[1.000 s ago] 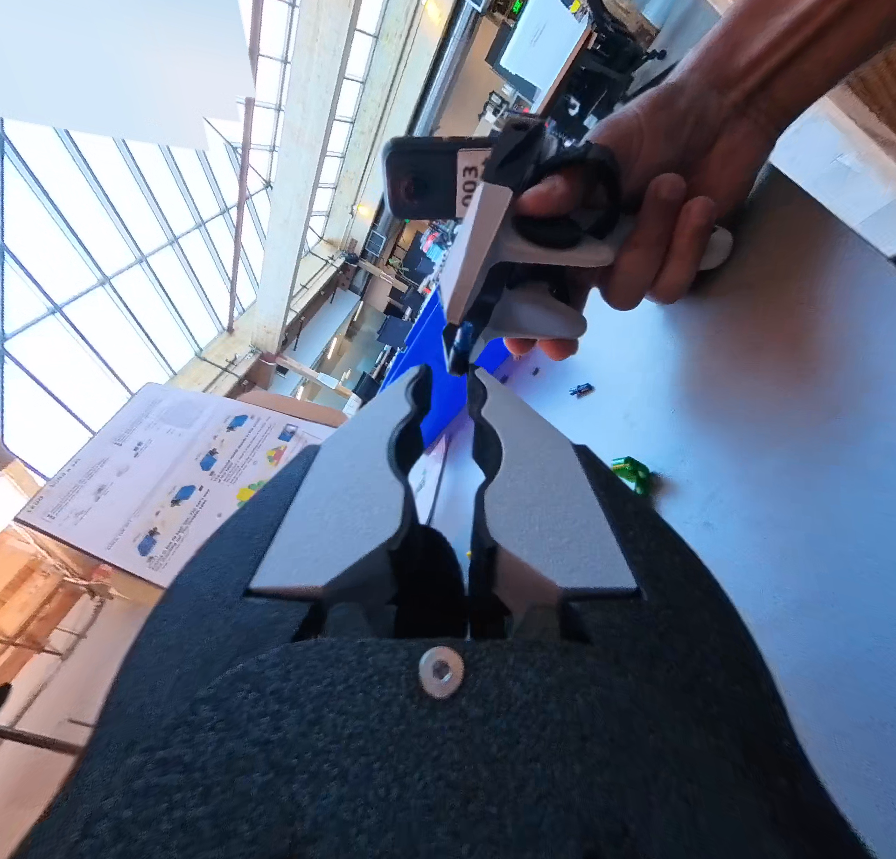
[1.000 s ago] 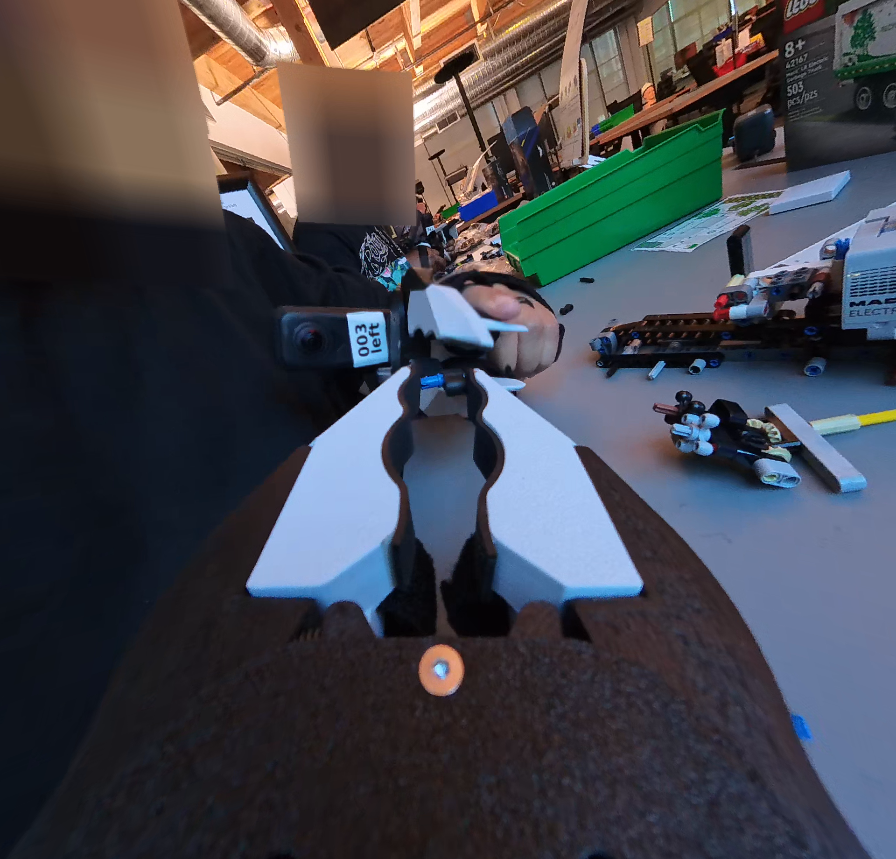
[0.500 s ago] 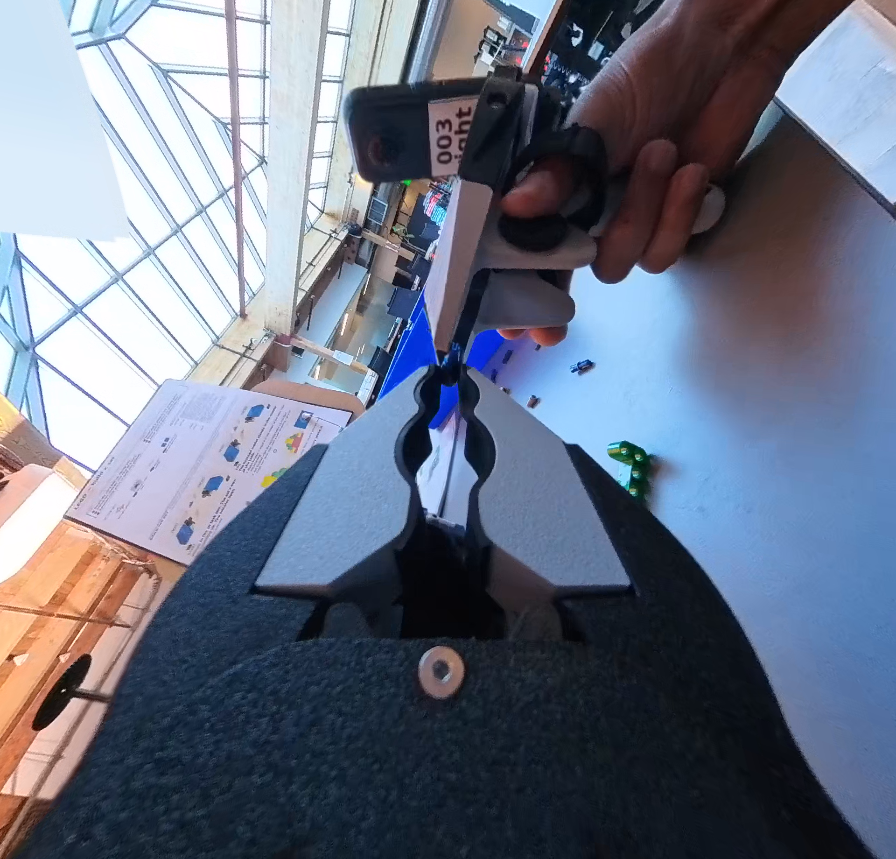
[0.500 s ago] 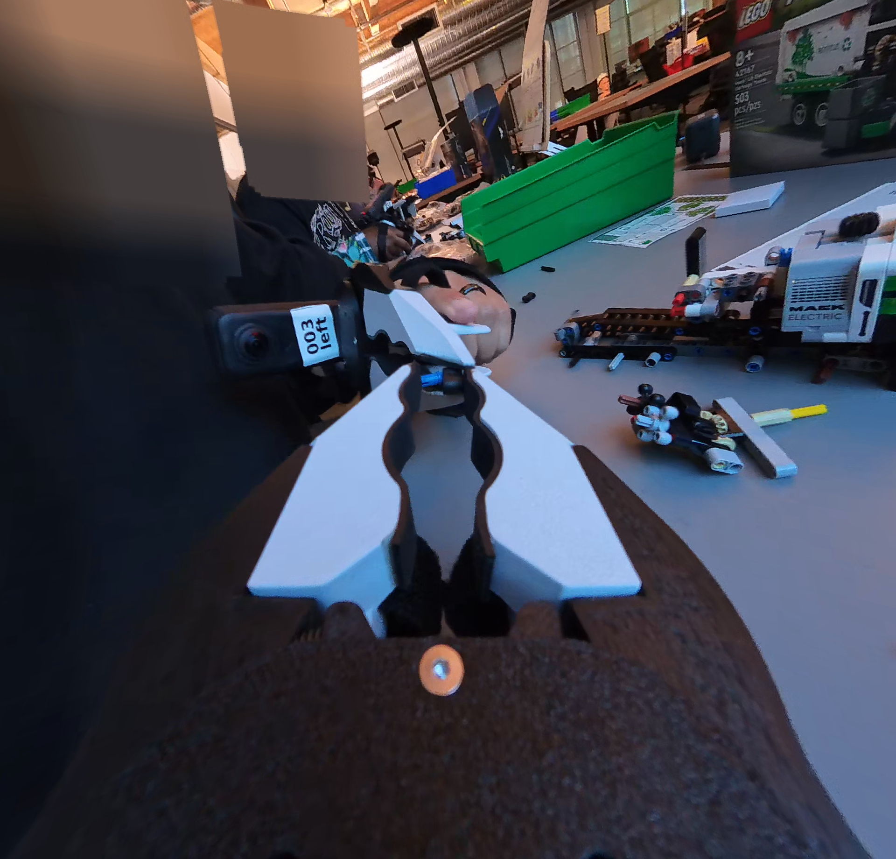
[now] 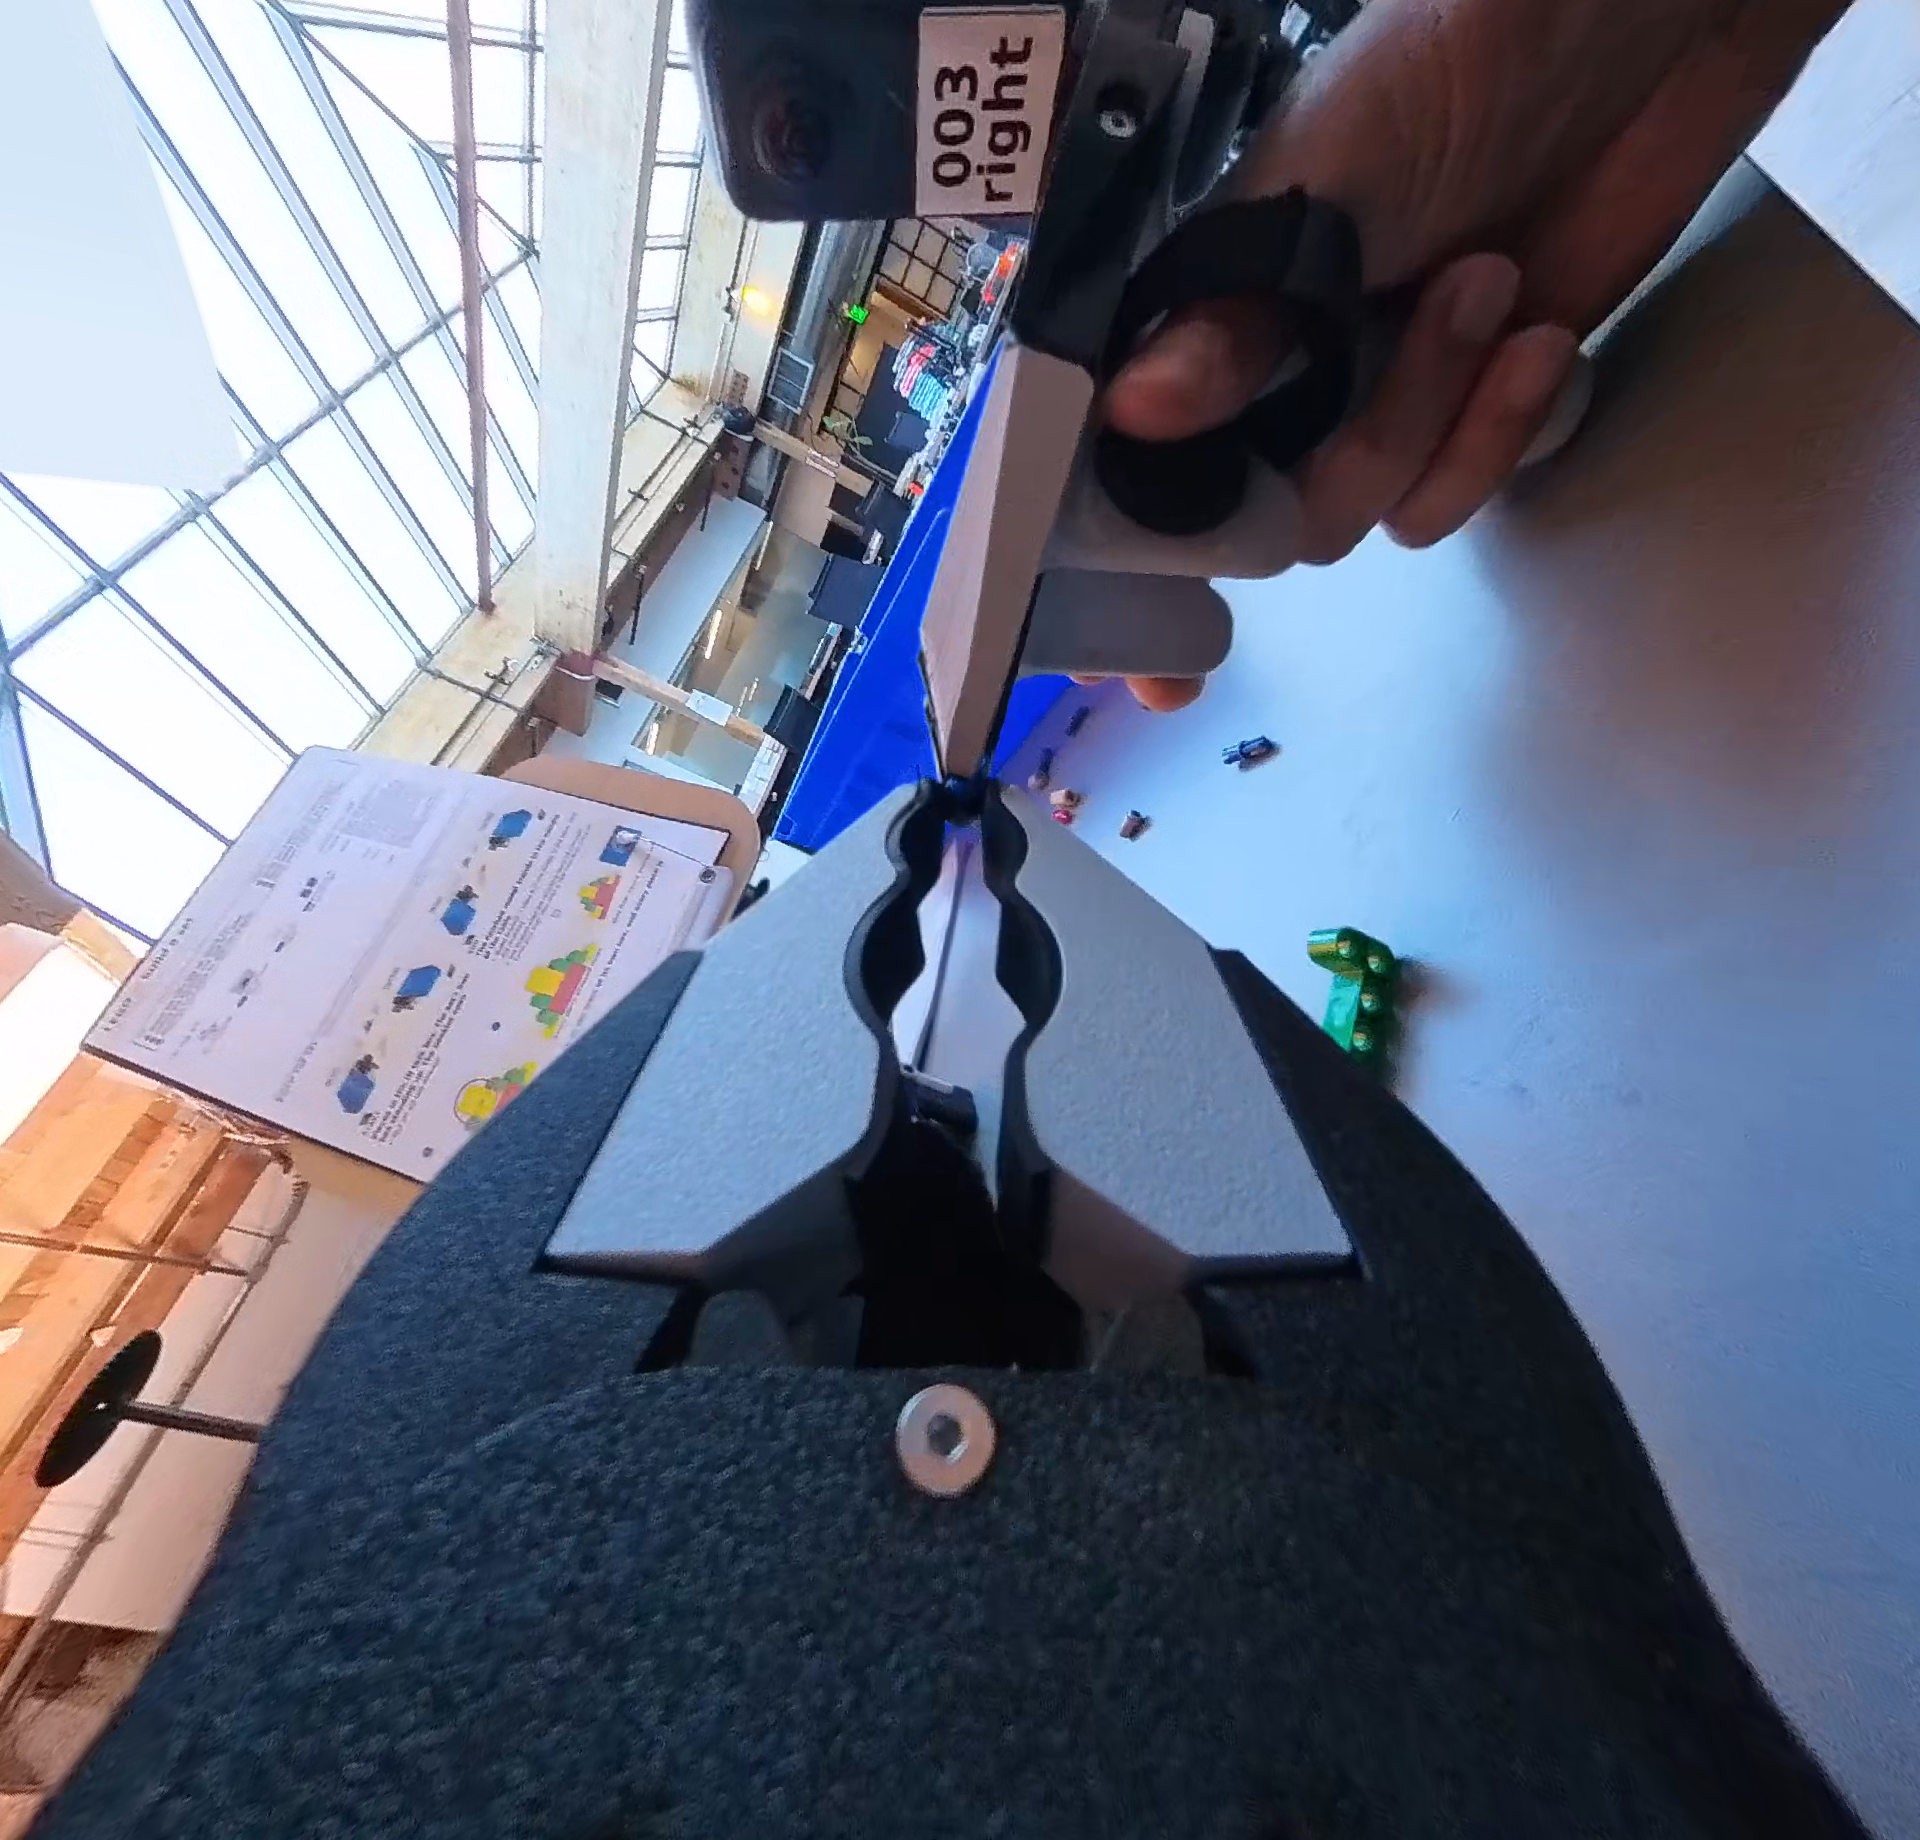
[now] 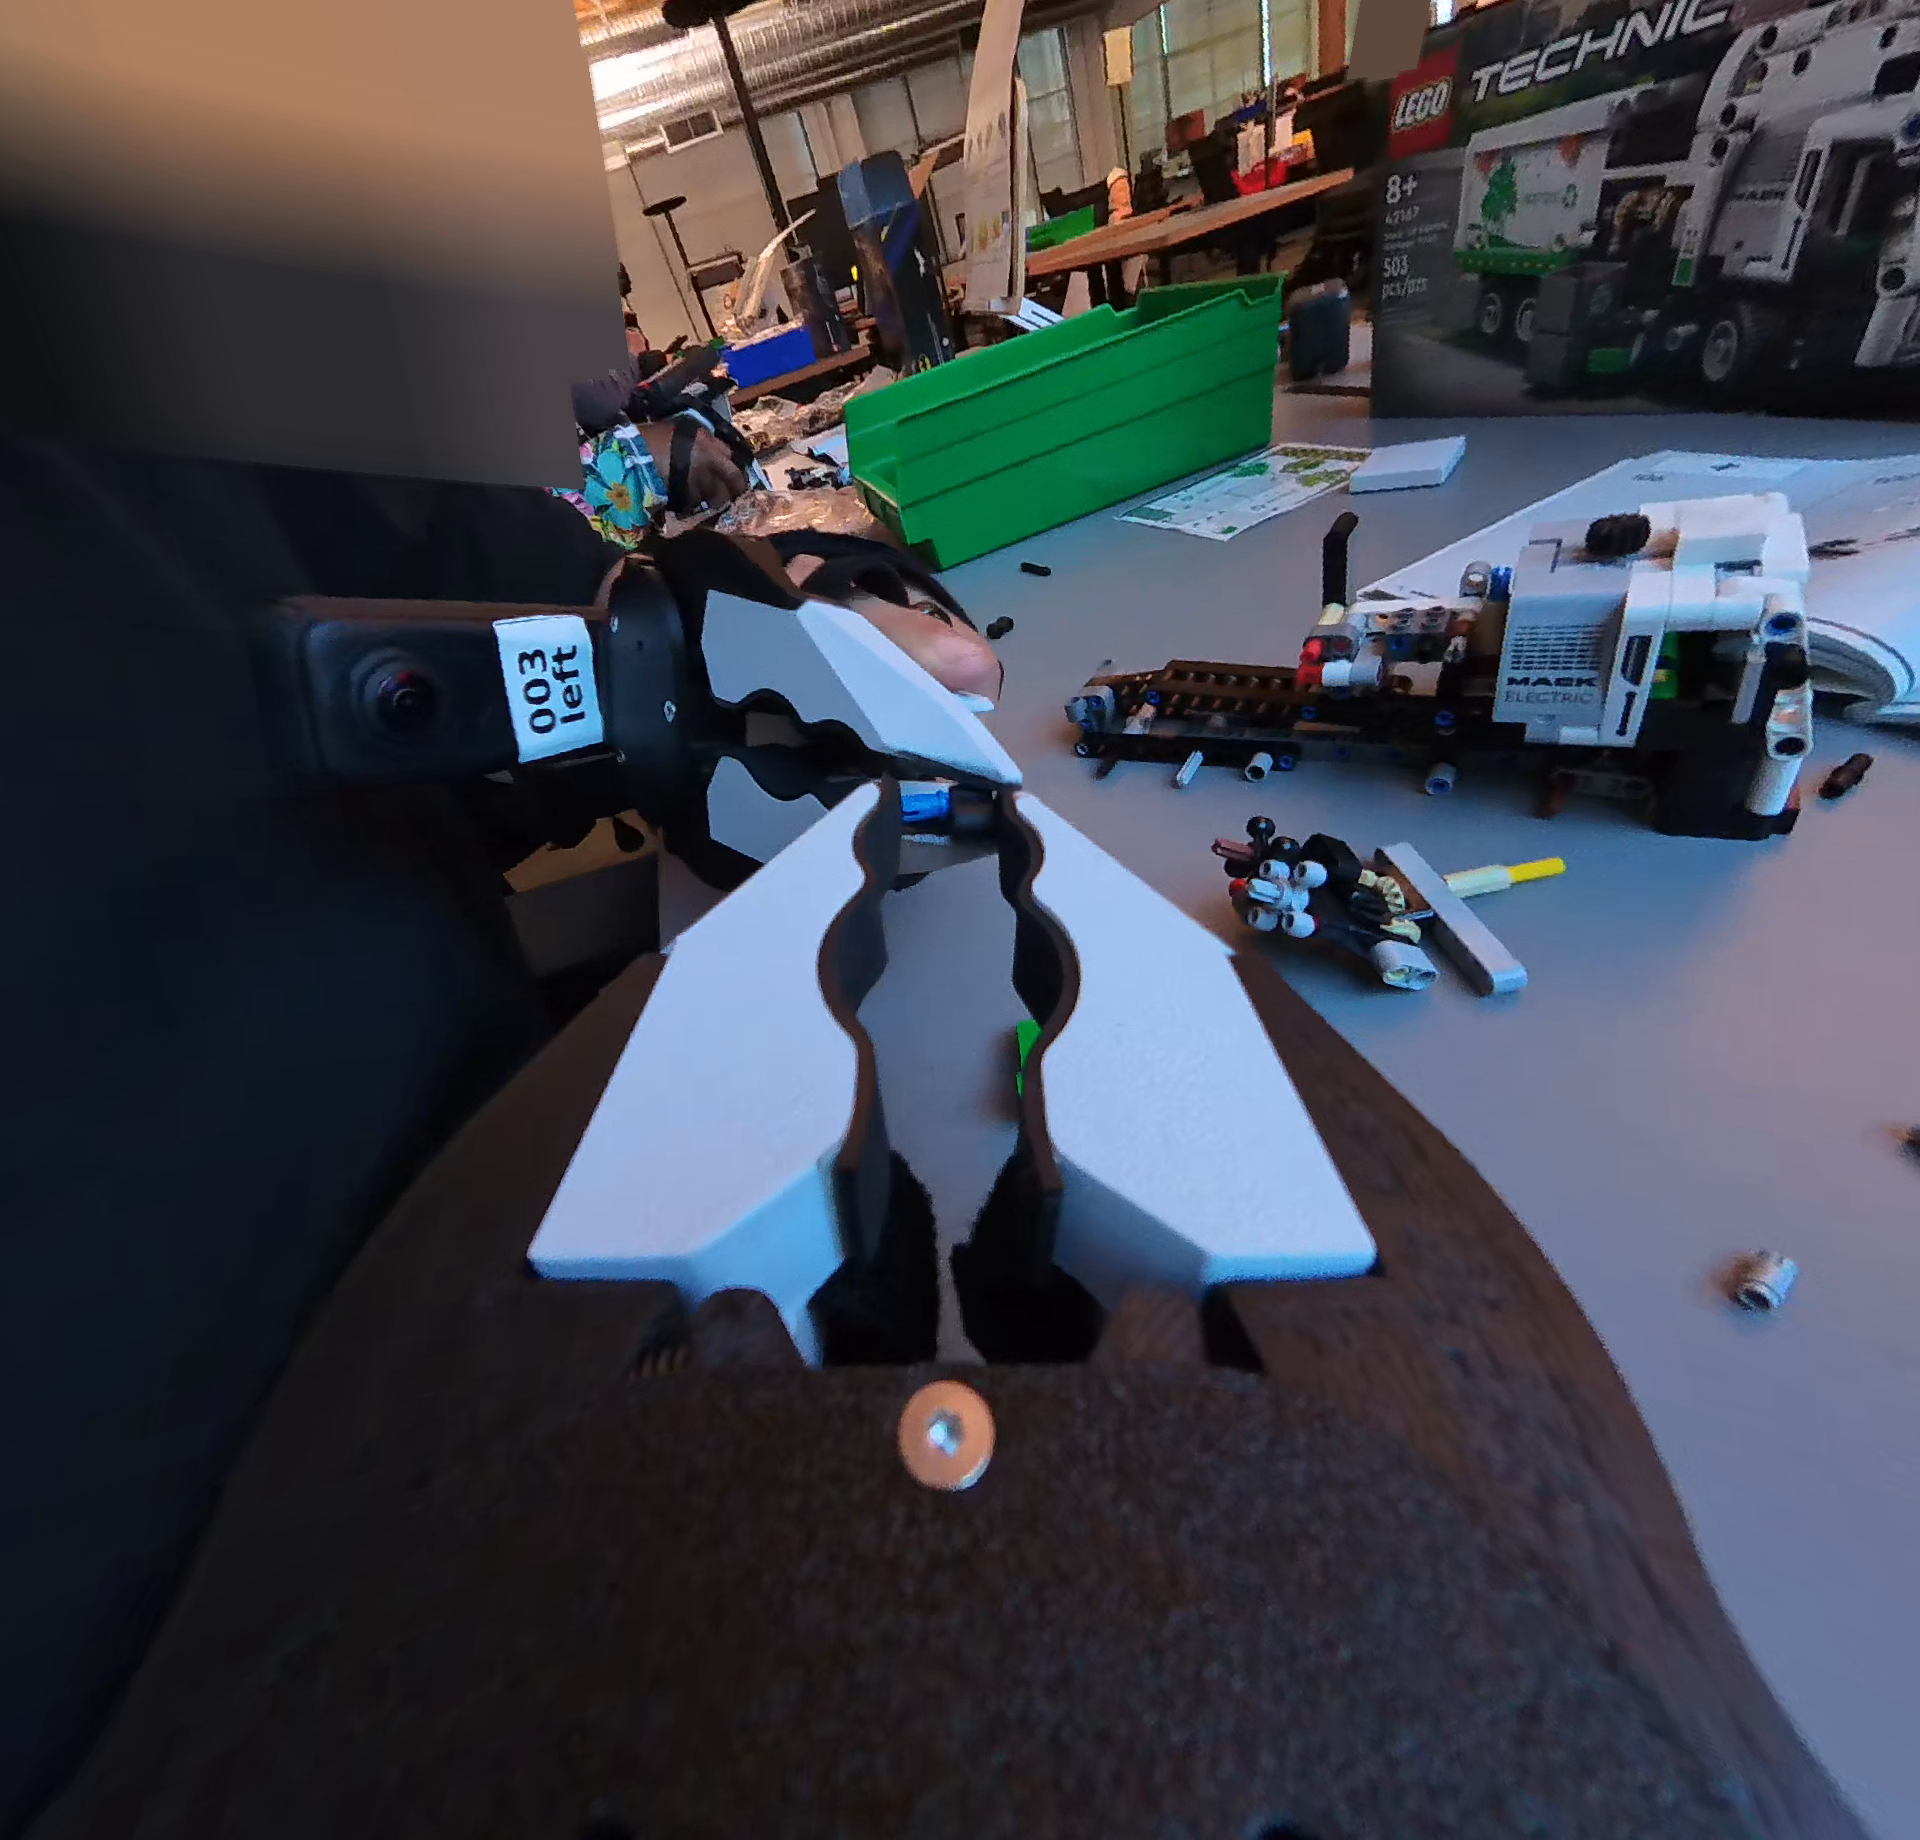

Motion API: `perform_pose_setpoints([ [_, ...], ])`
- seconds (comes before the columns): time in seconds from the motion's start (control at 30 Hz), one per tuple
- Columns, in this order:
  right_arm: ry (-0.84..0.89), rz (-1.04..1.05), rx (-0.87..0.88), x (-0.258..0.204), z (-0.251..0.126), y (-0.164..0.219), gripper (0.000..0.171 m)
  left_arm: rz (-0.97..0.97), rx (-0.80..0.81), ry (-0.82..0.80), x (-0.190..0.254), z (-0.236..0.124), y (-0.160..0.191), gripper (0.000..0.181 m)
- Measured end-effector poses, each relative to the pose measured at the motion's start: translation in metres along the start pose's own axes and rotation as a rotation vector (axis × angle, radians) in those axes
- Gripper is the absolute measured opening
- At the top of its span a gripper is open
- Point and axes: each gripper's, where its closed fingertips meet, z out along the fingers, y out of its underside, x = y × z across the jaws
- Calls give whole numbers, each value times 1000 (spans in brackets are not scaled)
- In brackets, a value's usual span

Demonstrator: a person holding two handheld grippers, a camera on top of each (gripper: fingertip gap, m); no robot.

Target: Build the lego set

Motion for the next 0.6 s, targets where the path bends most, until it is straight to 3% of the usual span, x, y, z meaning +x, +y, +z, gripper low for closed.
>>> perform_pose_setpoints([
  [0.5,48,-2,5,6,0,-3,18,63,-46,-54,-5,2,4,7],
  [0.6,93,-21,-1,13,-4,-2,17,63,-23,-86,-12,-1,1,0],
])
